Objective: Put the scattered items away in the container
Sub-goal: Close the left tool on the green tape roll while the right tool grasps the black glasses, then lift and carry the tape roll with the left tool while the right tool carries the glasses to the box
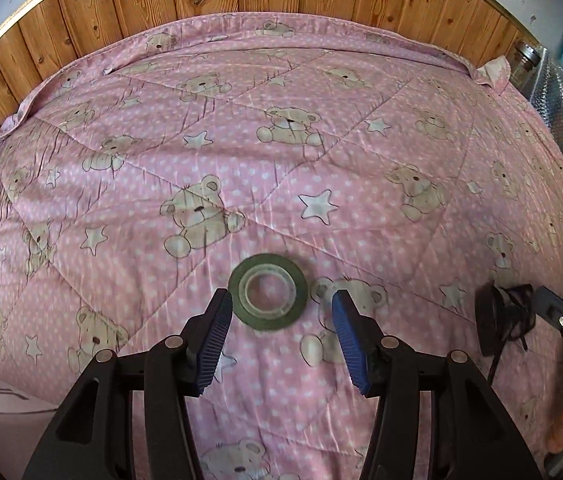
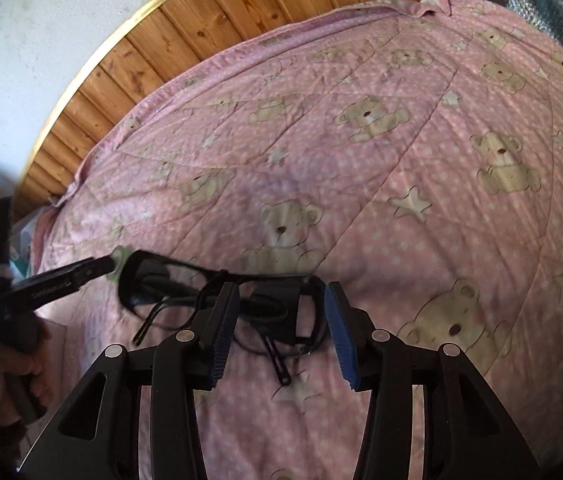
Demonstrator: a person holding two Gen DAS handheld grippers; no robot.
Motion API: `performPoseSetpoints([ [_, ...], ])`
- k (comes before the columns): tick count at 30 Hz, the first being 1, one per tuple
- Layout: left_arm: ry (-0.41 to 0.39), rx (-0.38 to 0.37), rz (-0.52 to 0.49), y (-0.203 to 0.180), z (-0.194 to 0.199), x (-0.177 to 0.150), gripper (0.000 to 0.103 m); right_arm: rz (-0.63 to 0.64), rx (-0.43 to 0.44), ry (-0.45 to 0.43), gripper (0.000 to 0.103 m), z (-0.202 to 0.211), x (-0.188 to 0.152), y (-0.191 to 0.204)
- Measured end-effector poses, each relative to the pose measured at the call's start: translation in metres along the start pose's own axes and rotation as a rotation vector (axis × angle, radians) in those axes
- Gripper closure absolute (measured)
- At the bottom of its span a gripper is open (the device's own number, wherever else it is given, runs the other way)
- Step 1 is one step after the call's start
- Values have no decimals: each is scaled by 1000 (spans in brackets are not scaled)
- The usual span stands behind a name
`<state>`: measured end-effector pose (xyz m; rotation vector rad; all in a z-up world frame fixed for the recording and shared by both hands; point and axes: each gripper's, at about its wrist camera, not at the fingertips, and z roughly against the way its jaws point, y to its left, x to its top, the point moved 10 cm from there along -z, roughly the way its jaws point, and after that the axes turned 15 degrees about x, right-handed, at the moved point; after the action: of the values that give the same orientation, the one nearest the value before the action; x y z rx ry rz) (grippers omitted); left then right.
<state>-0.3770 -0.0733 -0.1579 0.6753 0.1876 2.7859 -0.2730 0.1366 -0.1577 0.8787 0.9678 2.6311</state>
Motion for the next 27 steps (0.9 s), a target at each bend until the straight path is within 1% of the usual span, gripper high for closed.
performPoseSetpoints([
  [1,2,3,-1,1,-6,2,50,-33,82,47,60,-1,-13,13],
  [2,8,8,-3,3,-12,2,50,-38,146,83,60,0,-25,28],
  [3,18,17,-2,7,-18,2,49,-13,203,119,60,2,-36,46],
  [4,20,1,12,9,-21,2,43,30,230,148,60,4,-46,61],
  [5,20,-16,30,10,-23,2,42,73,214,154,60,8,-51,69],
  [6,23,-29,39,10,-25,2,42,117,176,140,60,12,-51,74],
  [7,24,-41,44,8,-25,2,42,170,139,117,55,16,-46,79],
  [8,23,-52,43,6,-25,3,42,221,96,95,53,19,-39,81],
  [9,22,-62,38,2,-25,3,42,266,48,75,49,20,-30,82],
  [10,23,-63,27,-3,-26,3,42,305,7,62,46,18,-21,83],
  [11,20,-48,13,-6,-28,3,41,341,-16,62,44,13,-14,85],
  [12,8,-31,-4,-10,-29,4,39,377,-24,77,42,3,-9,88],
  [14,-28,-9,-37,-14,-30,6,38,418,-42,147,42,-25,-8,84],
  [15,-39,-8,-44,-15,-30,7,38,425,-47,188,42,-40,-11,79],
  [16,-47,-13,-49,-15,-29,7,43,431,-57,224,42,-53,-16,72],
  [17,-56,-14,-53,-13,-27,7,48,432,-81,244,42,-63,-20,64],
  [18,-62,-14,-56,-12,-26,8,55,410,-93,260,51,-69,-23,56],
  [19,-52,-26,-57,-11,-25,6,55,397,-100,236,61,-67,-22,52],
  [20,-47,-37,-52,-9,-23,3,55,365,-82,223,67,-61,-22,50],
  [22,-39,-53,-56,-3,-17,-7,55,283,-33,191,67,-48,-22,46],
  [24,-29,-70,-50,-1,-12,-18,55,250,-16,166,67,-33,-28,45],
  [27,-16,-104,-21,3,2,-36,55,166,65,124,67,-12,-38,48],
])
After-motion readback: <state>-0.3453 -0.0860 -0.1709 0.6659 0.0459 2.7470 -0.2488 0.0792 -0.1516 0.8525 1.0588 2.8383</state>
